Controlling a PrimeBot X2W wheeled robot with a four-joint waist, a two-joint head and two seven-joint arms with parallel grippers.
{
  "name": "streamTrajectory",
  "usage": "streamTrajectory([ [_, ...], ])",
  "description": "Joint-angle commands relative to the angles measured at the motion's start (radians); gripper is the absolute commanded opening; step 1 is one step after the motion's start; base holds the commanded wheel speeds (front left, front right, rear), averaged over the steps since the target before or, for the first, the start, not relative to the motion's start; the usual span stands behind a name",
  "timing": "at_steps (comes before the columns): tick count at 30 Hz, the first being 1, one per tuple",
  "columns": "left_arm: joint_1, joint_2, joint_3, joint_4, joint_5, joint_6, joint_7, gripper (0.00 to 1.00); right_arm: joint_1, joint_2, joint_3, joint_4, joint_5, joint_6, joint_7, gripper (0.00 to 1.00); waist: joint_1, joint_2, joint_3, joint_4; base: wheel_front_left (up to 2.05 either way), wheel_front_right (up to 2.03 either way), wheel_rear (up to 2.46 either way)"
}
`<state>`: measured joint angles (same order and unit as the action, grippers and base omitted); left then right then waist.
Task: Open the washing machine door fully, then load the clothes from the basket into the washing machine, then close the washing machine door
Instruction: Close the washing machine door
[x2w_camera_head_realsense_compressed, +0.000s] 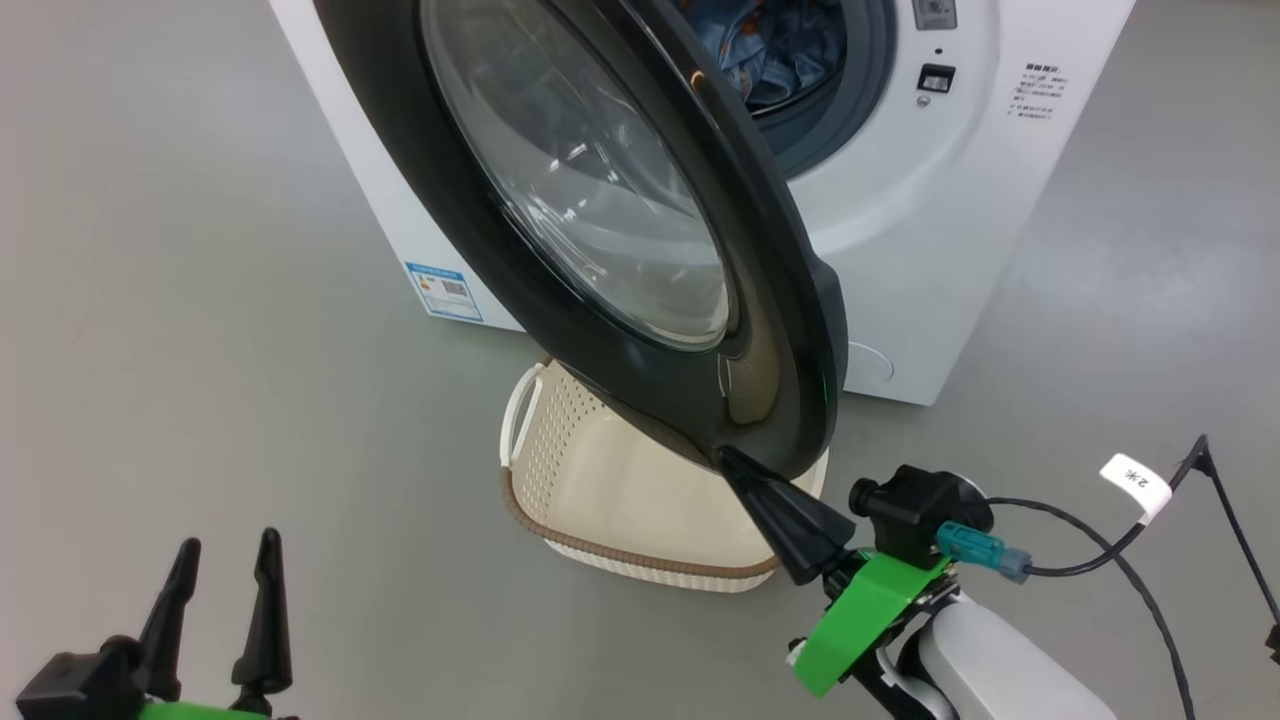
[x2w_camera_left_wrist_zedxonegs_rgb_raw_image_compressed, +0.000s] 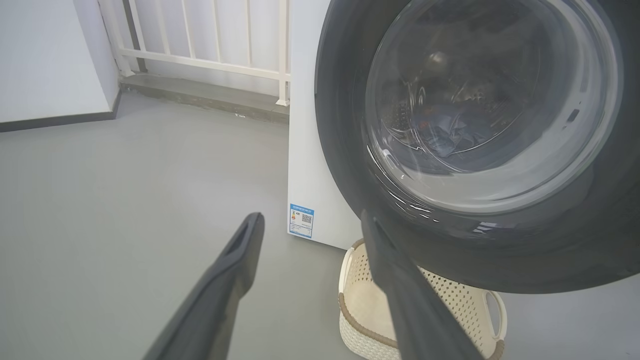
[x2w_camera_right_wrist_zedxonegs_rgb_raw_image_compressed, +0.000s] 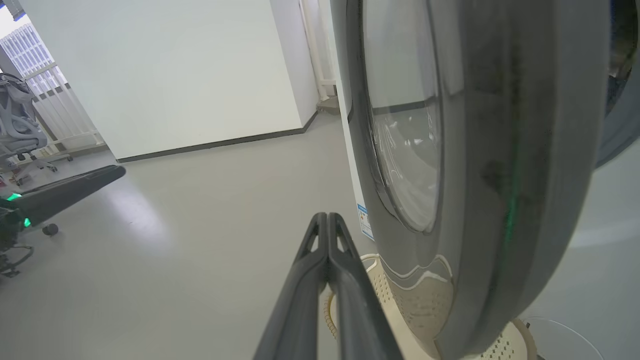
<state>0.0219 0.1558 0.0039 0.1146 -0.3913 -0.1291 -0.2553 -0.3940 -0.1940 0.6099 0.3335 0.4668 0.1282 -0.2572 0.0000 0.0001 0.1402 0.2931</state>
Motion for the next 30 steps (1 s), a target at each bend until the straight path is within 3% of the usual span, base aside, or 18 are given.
streamTrajectory([
  [1,-0.047,0.015,0.032,-0.023,0.001,-0.002,-0.006,1.00,-0.022,0.007,0.001,-0.017,0.000,0.003,-0.005,0.00,0.0000,-0.0001,0.015,0.001,0.00,0.00,0.00],
  [30,-0.118,0.002,0.006,-0.038,-0.008,-0.002,-0.006,1.00,-0.151,-0.050,-0.216,0.008,-0.034,0.003,-0.005,0.00,0.0000,-0.0001,0.128,0.013,0.00,0.00,0.00],
])
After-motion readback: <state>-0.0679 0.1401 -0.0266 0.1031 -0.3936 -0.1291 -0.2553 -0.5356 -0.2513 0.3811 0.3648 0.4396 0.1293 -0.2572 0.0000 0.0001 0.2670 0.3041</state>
